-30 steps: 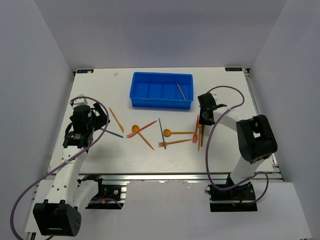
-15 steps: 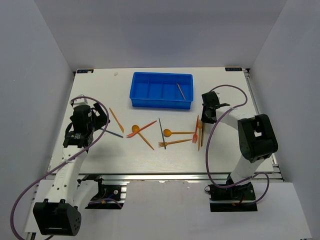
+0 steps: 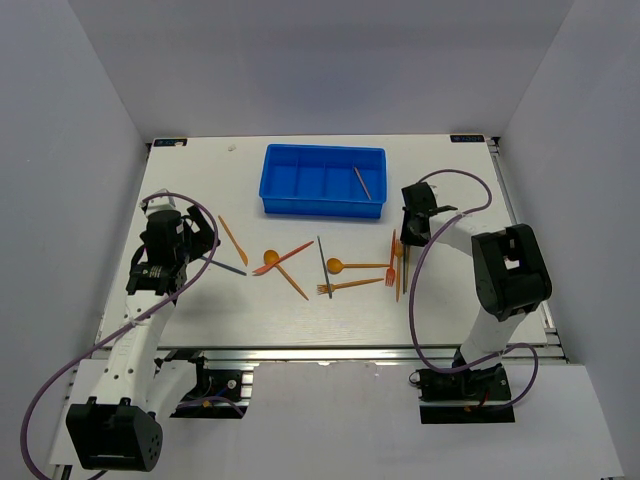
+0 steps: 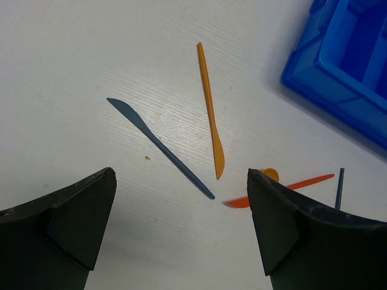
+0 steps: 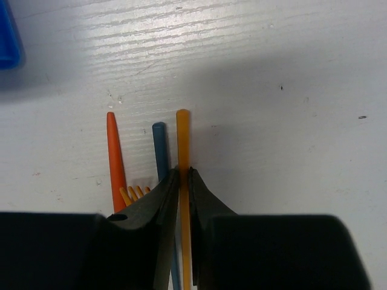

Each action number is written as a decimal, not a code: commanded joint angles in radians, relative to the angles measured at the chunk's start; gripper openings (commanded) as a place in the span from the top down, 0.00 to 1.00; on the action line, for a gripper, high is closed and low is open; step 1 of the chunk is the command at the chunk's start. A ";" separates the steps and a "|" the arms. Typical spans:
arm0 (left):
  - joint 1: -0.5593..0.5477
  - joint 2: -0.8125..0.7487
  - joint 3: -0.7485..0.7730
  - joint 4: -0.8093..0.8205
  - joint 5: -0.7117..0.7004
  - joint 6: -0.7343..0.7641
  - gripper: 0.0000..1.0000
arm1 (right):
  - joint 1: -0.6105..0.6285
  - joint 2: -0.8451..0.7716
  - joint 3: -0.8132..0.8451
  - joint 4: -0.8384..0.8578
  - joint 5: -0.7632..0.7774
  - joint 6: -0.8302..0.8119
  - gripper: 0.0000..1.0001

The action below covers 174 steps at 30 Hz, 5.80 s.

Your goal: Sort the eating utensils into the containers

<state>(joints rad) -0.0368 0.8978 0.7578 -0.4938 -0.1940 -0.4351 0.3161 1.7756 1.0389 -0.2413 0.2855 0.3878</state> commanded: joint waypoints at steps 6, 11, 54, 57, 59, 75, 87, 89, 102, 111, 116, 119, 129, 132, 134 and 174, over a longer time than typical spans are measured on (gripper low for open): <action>-0.003 -0.010 -0.005 -0.002 0.007 0.001 0.02 | -0.008 0.011 -0.046 0.014 -0.019 0.022 1.00; -0.003 -0.008 -0.006 -0.002 0.007 0.001 0.02 | -0.009 -0.060 0.008 -0.035 -0.005 -0.004 1.00; -0.003 0.033 -0.003 -0.005 0.011 0.004 0.02 | 0.037 0.303 0.777 0.274 -0.299 -0.380 0.46; -0.005 0.035 -0.003 -0.005 0.011 0.002 0.02 | 0.037 0.228 0.782 0.200 -0.229 -0.342 0.39; -0.005 0.033 -0.003 -0.005 0.011 0.002 0.02 | 0.041 0.153 0.757 0.091 -0.156 -0.252 0.32; -0.008 0.001 -0.008 -0.005 0.007 -0.001 0.02 | 0.104 -0.217 -0.025 -0.012 0.127 0.057 0.66; -0.015 0.015 -0.008 -0.006 0.005 0.001 0.02 | 0.035 0.013 0.113 -0.010 0.089 0.011 0.73; -0.017 0.015 -0.008 -0.006 0.005 0.001 0.02 | 0.023 0.027 0.133 -0.004 0.081 0.005 0.74; -0.017 0.026 -0.005 -0.008 0.007 0.001 0.02 | 0.014 0.104 0.115 0.007 0.023 0.000 0.77; -0.017 0.024 -0.005 -0.008 0.007 0.001 0.02 | 0.012 0.059 0.007 0.002 0.018 0.039 0.88; -0.017 0.020 -0.006 -0.006 0.005 0.001 0.02 | 0.012 0.024 0.007 -0.028 0.029 0.019 1.00; -0.018 0.018 -0.006 -0.008 0.005 0.001 0.02 | 0.012 -0.001 0.071 -0.079 0.075 -0.027 1.00; -0.018 0.020 -0.005 -0.008 0.004 0.001 0.02 | 0.012 -0.087 0.333 -0.040 -0.037 -0.202 1.00; -0.018 0.023 -0.005 -0.008 0.004 0.001 0.02 | 0.012 -0.053 0.448 0.051 -0.126 -0.228 1.00; -0.018 0.026 -0.005 -0.008 0.004 0.001 0.02 | 0.014 0.011 0.538 0.068 -0.157 -0.233 1.00; -0.029 0.043 -0.008 -0.009 0.005 -0.002 0.02 | 0.073 0.095 0.602 0.411 -0.137 -0.308 0.31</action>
<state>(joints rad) -0.0608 0.9657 0.7578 -0.5022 -0.1867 -0.4351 0.3473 1.9770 1.6066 0.2581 0.0414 0.0406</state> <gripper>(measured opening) 0.981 0.686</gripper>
